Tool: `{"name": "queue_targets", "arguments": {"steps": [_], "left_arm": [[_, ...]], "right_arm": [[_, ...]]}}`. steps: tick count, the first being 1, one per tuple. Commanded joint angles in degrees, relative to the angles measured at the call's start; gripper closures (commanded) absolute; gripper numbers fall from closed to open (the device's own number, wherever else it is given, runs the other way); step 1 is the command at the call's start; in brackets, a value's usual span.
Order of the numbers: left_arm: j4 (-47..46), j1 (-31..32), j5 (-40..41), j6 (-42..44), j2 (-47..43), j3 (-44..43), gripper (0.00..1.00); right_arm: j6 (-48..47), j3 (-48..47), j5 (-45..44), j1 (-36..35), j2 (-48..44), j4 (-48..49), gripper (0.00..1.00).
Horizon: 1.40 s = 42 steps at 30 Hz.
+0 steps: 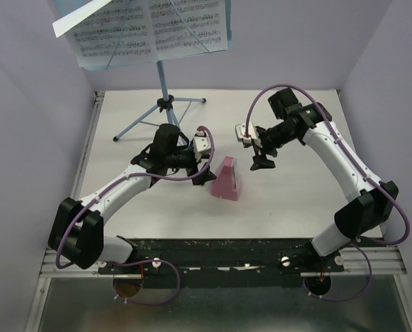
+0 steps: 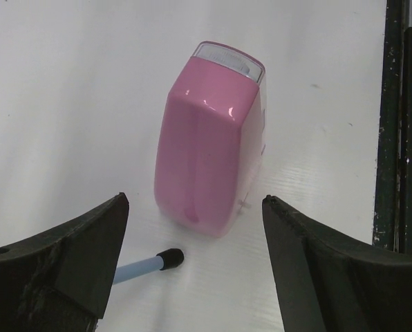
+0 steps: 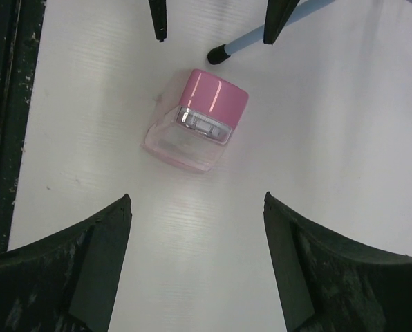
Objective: Pack up the instrument practice props
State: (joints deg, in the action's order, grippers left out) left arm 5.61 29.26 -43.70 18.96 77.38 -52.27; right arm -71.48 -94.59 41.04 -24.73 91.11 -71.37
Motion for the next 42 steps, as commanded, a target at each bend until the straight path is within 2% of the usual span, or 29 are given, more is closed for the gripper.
{"name": "queue_targets", "arguments": {"steps": [1, 4, 10, 16, 22, 24, 33, 37, 42], "left_arm": [[1.75, 0.27, -2.44, 3.52, 0.92, -3.17, 0.15], [6.78, -0.07, -2.09, 8.71, 2.07, -5.82, 0.16], [11.18, -4.9, -3.05, 10.65, 0.32, -6.27, 0.16], [11.36, -6.31, -2.35, 12.95, -3.29, -2.23, 0.14], [9.95, -7.37, -1.56, 13.2, -5.84, 0.32, 0.12], [9.42, -7.81, -1.12, 13.56, -6.98, 1.38, 0.11], [11.44, -9.3, 0.02, 14.61, -11.55, 4.89, 0.11], [9.96, -9.39, -1.64, 16.19, -11.65, 6.56, 0.11], [3.9, -8.52, -1.92, 11.81, -5.59, 4.03, 0.16]], "right_arm": [[-10.33, 1.5, -0.43, 0.21, -0.41, -1.58, 0.16], [-14.2, 0.37, 0.97, 0.21, 0.38, -1.75, 0.15], [-18.43, -6.21, 3.26, -1.28, 7.05, -6.57, 0.14], [-24.3, -14.21, 1.42, -5.23, 13.29, -11.5, 0.15], [-36.52, -24.31, -2.97, -8.05, 20.24, -24.32, 0.19], [-37.77, -26.87, -4.64, -8.58, 22.26, -26.8, 0.21], [-46.28, -22.92, -10.36, -10.42, 21.74, -26.8, 0.23], [-44.01, -23.28, -11.15, -10.34, 22.09, -26.8, 0.23], [-41.29, -21.08, -9.66, -10.34, 20.69, -26.8, 0.24]]}}
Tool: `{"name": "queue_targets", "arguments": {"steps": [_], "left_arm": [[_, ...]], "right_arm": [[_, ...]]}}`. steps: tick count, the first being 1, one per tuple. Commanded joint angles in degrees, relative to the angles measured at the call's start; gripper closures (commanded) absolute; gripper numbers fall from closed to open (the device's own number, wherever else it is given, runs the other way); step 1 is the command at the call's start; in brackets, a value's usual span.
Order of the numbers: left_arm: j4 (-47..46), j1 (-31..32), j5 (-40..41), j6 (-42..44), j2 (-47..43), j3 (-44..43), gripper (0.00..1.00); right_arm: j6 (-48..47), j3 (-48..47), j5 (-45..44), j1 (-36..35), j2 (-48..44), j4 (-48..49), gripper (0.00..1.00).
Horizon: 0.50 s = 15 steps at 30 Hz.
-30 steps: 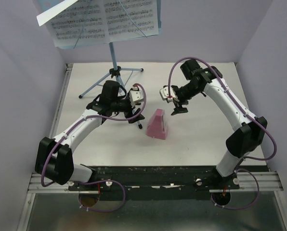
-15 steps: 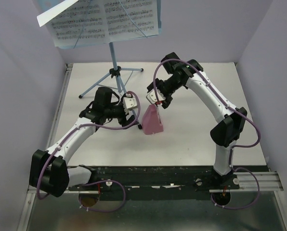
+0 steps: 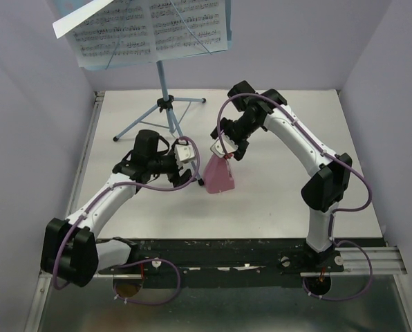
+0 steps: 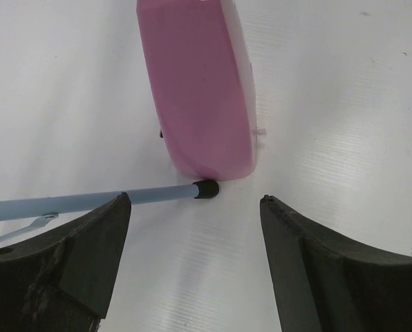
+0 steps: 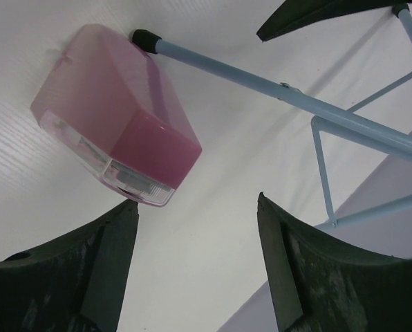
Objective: Pack up the instrument practice props
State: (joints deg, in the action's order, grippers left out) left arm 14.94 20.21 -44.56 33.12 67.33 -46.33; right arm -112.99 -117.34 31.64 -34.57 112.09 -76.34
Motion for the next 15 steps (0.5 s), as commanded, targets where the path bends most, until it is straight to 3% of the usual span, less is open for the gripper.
{"name": "queue_targets", "arguments": {"steps": [1, 6, 15], "left_arm": [[-7.71, 0.88, 0.42, -3.67, 5.43, -2.45, 0.17], [-18.96, 4.57, 6.84, -7.81, 10.35, -4.29, 0.16], [-28.03, 9.76, 13.27, -15.28, 20.73, -10.88, 0.16]], "right_arm": [[1.1, 1.94, 0.26, -0.5, -0.38, -21.84, 0.23], [13.46, 3.42, 4.56, -0.06, -0.12, -20.35, 0.27], [36.33, 19.41, 11.52, 1.69, -9.26, -6.47, 0.39]]}}
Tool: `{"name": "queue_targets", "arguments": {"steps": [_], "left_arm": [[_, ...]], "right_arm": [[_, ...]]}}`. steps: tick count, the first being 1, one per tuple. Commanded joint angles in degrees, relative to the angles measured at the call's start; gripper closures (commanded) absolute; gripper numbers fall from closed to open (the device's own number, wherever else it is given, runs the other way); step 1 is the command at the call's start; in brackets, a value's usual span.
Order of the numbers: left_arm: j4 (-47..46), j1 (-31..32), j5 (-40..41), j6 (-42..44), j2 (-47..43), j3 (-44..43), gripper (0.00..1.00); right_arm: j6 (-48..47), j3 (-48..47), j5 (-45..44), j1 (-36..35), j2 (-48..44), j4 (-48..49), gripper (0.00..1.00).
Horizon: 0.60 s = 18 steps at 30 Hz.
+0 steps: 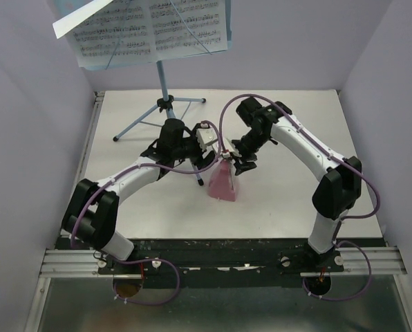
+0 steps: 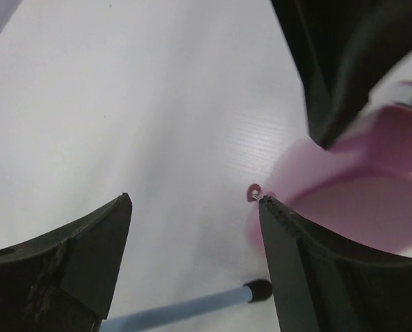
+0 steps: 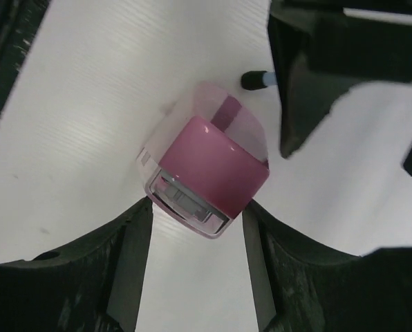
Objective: Pack up the instrument practice props
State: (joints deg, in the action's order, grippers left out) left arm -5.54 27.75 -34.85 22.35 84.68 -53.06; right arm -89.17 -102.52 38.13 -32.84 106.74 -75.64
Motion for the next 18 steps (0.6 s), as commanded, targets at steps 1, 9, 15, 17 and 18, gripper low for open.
{"name": "queue_targets", "arguments": {"steps": [1, 9, 15, 17, 18], "left_arm": [[-7.9, 2.48, 3.39, -4.77, 4.43, -4.94, 0.16], [-9.75, 3.98, 5.66, -7.67, 8.48, -9.43, 0.15], [-3.79, 1.7, 9.36, -6.44, -0.38, -6.1, 0.09], [0.16, 0.73, 9.71, -5.74, -3.72, -4.08, 0.07], [3.22, 0.12, 9.8, -5.04, -5.04, -3.29, 0.06]], "right_arm": [[14.0, 5.57, 4.68, 0.06, -4.86, -6.37, 0.4], [20.0, 12.96, 1.86, 2.95, -11.55, -6.36, 0.4], [14.37, 13.84, 2.56, 3.84, -18.57, -2.78, 0.2], [13.06, 12.88, 3.35, 3.84, -18.76, -0.22, 0.17], [10.79, 11.48, 3.79, 3.75, -17.98, -0.82, 0.16]]}}
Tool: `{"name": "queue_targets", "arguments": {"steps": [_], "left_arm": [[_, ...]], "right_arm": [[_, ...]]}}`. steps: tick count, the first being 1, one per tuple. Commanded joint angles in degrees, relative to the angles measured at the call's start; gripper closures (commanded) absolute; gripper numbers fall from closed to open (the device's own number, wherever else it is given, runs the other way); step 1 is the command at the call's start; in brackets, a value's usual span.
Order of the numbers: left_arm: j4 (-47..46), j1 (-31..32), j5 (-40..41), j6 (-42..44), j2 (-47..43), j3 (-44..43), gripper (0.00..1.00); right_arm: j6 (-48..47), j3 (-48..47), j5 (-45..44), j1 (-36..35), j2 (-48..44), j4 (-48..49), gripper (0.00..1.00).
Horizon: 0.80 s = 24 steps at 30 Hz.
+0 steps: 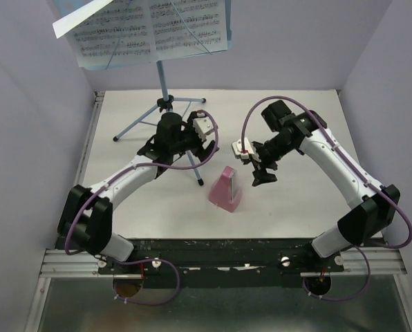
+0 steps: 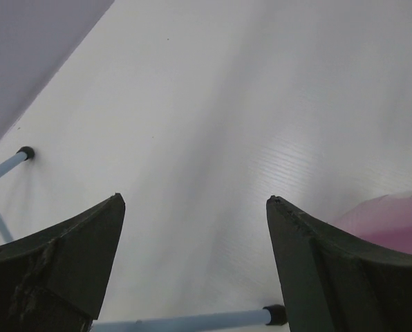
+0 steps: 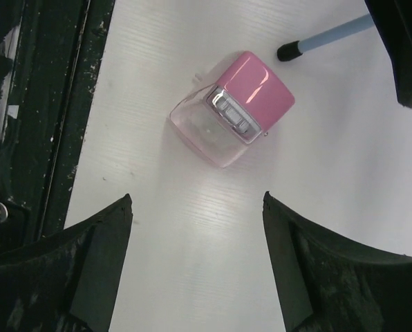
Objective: Pack up the instrument practice props
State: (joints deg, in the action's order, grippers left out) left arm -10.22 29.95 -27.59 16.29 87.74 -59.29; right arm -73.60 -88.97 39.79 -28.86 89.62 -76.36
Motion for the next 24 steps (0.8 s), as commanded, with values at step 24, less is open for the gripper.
{"name": "queue_targets", "arguments": {"steps": [24], "left_arm": [[22.26, -7.45, 2.55, 2.69, -25.61, 16.4, 0.01]], "right_arm": [[-21.85, -27.66, -7.71, -6.65, 19.54, -21.82, 0.24]]}}
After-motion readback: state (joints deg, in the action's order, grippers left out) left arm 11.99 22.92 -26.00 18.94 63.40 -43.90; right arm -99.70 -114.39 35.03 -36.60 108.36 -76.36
